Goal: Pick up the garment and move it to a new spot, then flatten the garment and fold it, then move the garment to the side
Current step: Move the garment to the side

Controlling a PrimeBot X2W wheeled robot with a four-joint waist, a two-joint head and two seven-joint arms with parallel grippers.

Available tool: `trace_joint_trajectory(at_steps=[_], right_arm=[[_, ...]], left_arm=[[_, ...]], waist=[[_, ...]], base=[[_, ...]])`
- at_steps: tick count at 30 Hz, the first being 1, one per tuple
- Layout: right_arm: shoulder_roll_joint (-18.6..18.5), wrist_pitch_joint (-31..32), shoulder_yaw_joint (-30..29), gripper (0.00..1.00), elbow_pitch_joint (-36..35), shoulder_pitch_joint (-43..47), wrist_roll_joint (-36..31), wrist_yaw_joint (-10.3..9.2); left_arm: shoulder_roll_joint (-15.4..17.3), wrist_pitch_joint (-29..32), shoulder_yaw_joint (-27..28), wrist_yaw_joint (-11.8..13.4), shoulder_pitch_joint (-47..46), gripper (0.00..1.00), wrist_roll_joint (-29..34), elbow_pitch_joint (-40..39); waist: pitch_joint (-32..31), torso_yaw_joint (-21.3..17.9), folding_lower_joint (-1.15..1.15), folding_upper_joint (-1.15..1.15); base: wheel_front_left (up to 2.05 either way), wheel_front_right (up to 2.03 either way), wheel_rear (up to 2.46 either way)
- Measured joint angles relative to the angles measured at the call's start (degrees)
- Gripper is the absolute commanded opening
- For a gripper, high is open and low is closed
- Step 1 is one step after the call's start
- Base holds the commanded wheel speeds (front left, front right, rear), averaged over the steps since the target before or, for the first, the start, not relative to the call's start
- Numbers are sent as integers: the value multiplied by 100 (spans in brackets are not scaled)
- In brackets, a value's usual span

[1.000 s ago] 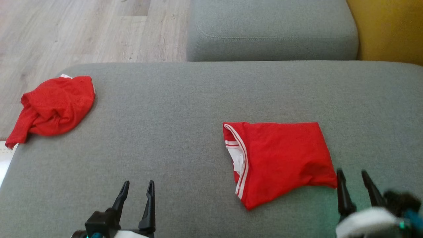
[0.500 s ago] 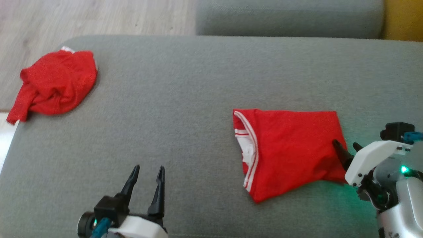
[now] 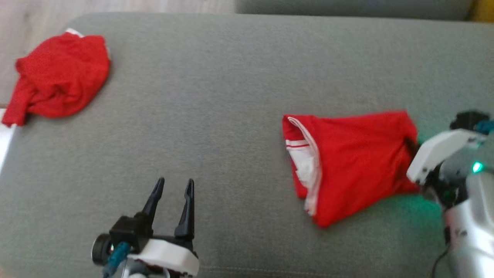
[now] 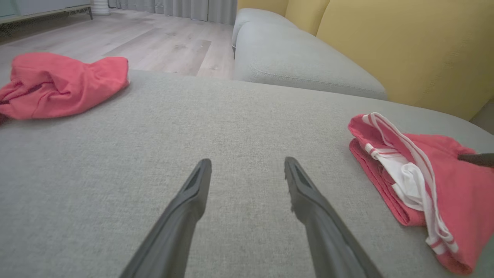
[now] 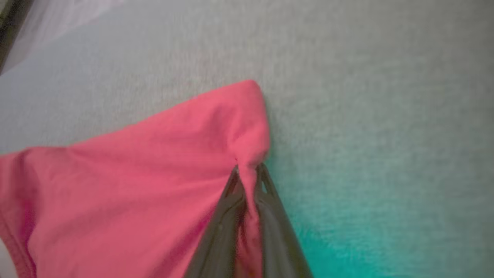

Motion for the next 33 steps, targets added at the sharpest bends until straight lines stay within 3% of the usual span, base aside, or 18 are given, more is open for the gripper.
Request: trace_joint_trajectory(at_steps=[8,15,23,28,29,30,31,33], right_arm=[[-886,-1028,-493,0,242,-1435,-881,0],[-1399,-1151,-1080,0,530,-2384,-1462,0],[-1526,-1185,-1695,0,631,-2439,-2217,0],[-1517,-1551,-1848,0,510,-2440,-2705,0],[-1505,-1617,-1883,24,503,-2443,-2795,0],[-1424,-1747,-1944,73,447,-2441,-2991,0],[-1385,-1830,-1945,100,410,-2442,-3093,0],[-1345,-2125,-1914,100,308,-2441,-3208,0]], left_arm=[[-8,0,-8,-135,-486,100,237,-96],[-12,-1,-29,-192,-823,100,436,-253],[-9,-1,87,-245,-834,100,615,-338],[-7,-1,160,-294,-834,100,666,-353],[-7,-1,160,-294,-834,100,666,-353],[-8,-1,159,-294,-835,100,666,-350],[-8,-1,158,-304,-835,100,666,-352],[-9,-1,154,-318,-836,100,666,-348]], waist=[[577,-409,0,0],[1183,-706,0,0],[1630,-1125,0,0],[1707,-1250,0,0],[1707,-1257,0,0],[1688,-1261,0,0],[1679,-1256,0,0],[1645,-1233,0,0]], base=[[0,0,0],[0,0,0],[0,0,0],[0,0,0],[0,0,0],[0,0,0],[0,0,0],[0,0,0]])
